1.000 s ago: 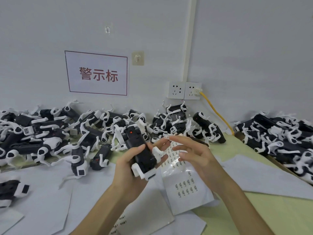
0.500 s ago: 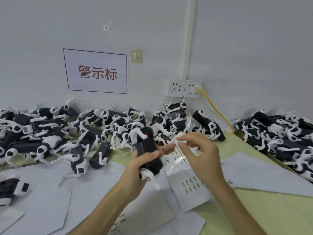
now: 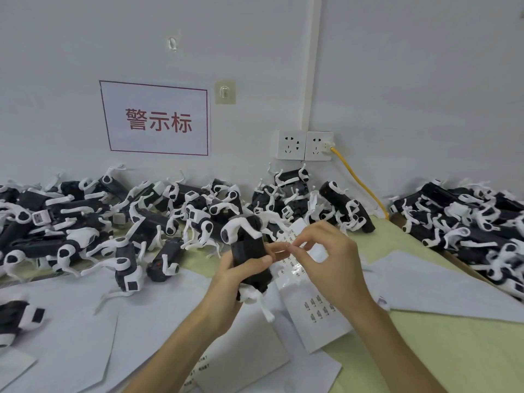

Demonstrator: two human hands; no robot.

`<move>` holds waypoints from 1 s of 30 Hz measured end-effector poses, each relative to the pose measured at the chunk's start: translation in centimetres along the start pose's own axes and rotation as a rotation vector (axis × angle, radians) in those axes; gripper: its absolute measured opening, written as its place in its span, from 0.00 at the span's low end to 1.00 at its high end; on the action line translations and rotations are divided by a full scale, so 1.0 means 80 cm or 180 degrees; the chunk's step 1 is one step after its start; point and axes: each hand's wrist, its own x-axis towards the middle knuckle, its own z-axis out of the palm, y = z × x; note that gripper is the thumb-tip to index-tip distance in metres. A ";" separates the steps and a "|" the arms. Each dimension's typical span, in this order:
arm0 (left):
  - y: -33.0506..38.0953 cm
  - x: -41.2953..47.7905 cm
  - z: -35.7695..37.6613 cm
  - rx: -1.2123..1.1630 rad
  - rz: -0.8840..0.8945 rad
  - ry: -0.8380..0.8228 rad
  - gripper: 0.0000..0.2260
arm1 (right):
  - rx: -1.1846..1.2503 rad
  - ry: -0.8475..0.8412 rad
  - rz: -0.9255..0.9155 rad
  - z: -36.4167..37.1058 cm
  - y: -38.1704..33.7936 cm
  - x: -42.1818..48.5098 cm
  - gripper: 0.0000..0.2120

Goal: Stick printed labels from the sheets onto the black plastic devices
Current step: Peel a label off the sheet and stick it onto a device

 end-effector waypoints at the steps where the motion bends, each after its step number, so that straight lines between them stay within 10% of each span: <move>1: -0.002 0.002 0.001 0.0075 -0.0011 0.0135 0.06 | -0.0032 -0.0073 -0.0047 0.001 0.000 -0.001 0.10; 6: -0.008 0.009 0.004 0.0216 -0.0207 0.0602 0.24 | 0.0406 -0.0111 0.0223 0.005 -0.007 -0.002 0.08; 18: -0.022 0.015 -0.006 0.0313 -0.0297 0.0805 0.11 | 0.2029 -0.0967 0.1155 -0.001 -0.016 0.001 0.02; 25: -0.024 0.017 -0.003 0.0284 -0.0362 0.0581 0.24 | 0.1966 -0.1144 0.1311 0.008 -0.017 -0.002 0.02; 30: -0.031 0.013 0.003 0.0823 -0.0342 0.0376 0.14 | 0.1776 -0.0956 0.1448 0.015 -0.012 -0.003 0.05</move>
